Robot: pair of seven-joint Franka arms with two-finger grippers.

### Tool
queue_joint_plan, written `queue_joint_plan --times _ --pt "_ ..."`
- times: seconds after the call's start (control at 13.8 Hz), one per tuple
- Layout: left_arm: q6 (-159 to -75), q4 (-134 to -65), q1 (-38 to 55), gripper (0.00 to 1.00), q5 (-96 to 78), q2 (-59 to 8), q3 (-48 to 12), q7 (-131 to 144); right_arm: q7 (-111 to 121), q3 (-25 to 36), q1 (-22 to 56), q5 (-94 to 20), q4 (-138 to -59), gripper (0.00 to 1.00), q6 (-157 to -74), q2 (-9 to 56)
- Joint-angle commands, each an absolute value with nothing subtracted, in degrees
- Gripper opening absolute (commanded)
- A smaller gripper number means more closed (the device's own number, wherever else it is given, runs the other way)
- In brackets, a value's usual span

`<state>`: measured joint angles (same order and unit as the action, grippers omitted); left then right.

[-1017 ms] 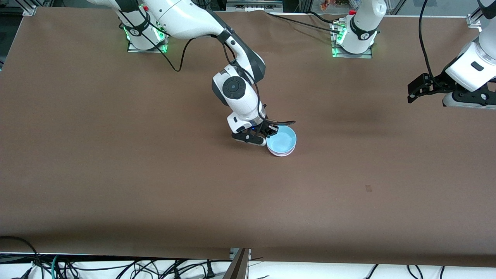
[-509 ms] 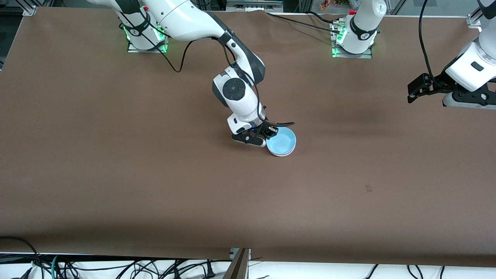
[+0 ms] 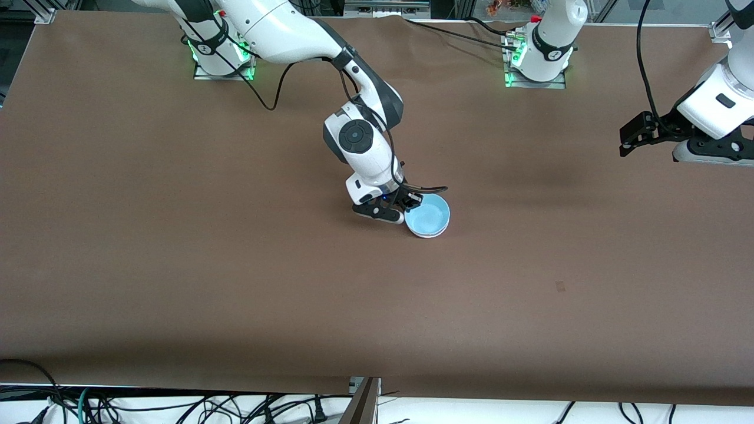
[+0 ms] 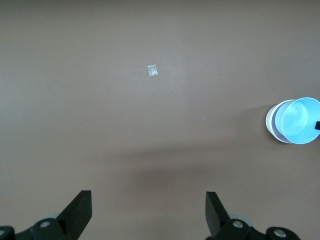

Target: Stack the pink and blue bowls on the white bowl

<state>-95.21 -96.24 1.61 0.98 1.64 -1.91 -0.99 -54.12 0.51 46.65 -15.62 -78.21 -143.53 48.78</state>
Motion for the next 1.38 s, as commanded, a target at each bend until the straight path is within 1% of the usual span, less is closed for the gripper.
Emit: queue_joint_plan --times 0.0,0.07,0.15,0.22,0.29,0.44,0.51,0.8,1.02,1.31 --pt "-95.3 -95.5 1.9 1.00 0.8 1.3 -1.6 -2.0 -55.4 0.2 46.7 -14.7 -76.3 0.00 -144.9 50.5" --pt "-95.3 -95.5 1.9 1.00 0.8 1.3 -1.6 -2.0 -55.5 0.2 46.7 -14.7 -76.3 0.00 -145.1 50.7" --pt "-95.3 -95.5 1.9 1.00 0.8 1.2 -1.6 -1.9 -55.4 0.2 46.7 -14.8 -76.3 0.21 -145.1 50.6" --pt "-95.3 -95.5 1.9 1.00 0.8 1.3 -1.5 -1.9 -55.4 0.2 46.6 -14.9 -76.2 0.52 -145.1 50.6" --pt "-95.3 -95.5 1.9 1.00 0.8 1.3 -1.5 -1.9 -55.3 0.2 46.5 -14.9 -76.2 1.00 -145.1 50.5" --pt "-95.3 -95.5 1.9 1.00 0.8 1.3 -1.5 -2.0 -55.1 0.2 46.0 -15.4 -74.6 1.00 -144.1 49.8" --pt "-95.3 -95.5 1.9 1.00 0.8 1.3 -1.5 -2.0 -55.0 0.2 45.5 -15.4 -73.3 1.00 -141.5 49.7" --pt "-95.3 -95.5 1.9 1.00 0.8 1.3 -1.5 -2.0 -52.1 1.1 42.7 -14.7 -64.6 1.00 -125.0 48.2" --pt "-95.3 -95.5 1.9 1.00 0.8 1.2 -1.4 -1.9 -41.2 4.9 41.9 -13.4 -64.4 1.00 -114.3 43.6" --pt "-95.3 -95.5 1.8 1.00 0.8 1.2 -1.4 -1.9 -26.2 8.3 38.0 -13.2 -64.9 1.00 -100.9 37.3"
